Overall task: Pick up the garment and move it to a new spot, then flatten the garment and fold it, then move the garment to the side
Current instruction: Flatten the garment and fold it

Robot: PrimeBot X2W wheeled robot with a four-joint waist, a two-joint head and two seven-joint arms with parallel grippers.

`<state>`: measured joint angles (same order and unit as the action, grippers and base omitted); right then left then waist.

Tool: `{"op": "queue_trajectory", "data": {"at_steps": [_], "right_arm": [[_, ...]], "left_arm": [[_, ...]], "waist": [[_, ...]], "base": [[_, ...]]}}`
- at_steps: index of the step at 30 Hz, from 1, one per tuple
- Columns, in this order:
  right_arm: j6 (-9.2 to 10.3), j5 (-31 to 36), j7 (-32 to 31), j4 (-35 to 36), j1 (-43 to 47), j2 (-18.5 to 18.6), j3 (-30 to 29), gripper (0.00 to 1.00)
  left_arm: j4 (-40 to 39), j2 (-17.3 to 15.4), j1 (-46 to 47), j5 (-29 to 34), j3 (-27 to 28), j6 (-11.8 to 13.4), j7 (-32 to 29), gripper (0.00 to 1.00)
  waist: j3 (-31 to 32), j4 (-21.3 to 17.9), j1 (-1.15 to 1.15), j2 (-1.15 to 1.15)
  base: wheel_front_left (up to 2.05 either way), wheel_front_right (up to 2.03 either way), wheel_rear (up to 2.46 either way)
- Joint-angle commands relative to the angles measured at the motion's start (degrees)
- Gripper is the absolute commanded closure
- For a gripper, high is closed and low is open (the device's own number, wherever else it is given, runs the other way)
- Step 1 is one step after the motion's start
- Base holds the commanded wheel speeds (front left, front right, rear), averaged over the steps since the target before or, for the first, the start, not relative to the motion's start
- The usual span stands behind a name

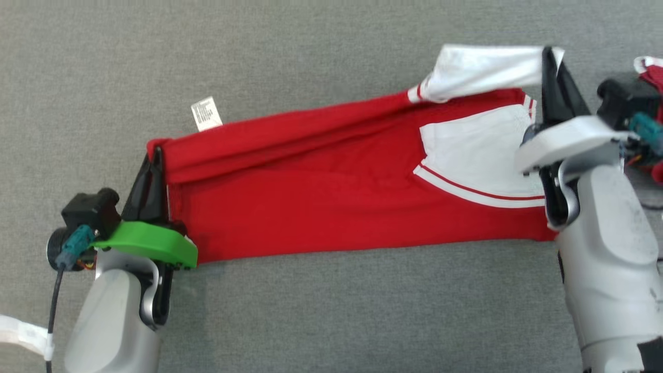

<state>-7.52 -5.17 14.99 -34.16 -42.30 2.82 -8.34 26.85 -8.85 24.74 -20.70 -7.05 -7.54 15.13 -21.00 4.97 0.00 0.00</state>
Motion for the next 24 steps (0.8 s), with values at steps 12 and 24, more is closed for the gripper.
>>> {"op": "queue_trajectory", "data": {"at_steps": [12,24], "right_arm": [[0.07,-9.7,0.2,2.5,19.7,0.2,2.9,1.0],[0.07,-7.5,0.2,1.9,17.6,0.2,1.9,0.0]], "left_arm": [[2.7,0.6,-9.2,2.7,2.0,0.1,0.0,0.87],[-0.5,5.2,-15.5,7.1,10.6,0.9,0.0,0.0]], "waist": [[6.7,-3.4,0.0,0.0],[7.5,-2.0,0.0,0.0]], "base": [[0.0,0.0,0.0],[0.0,0.0,0.0]]}}
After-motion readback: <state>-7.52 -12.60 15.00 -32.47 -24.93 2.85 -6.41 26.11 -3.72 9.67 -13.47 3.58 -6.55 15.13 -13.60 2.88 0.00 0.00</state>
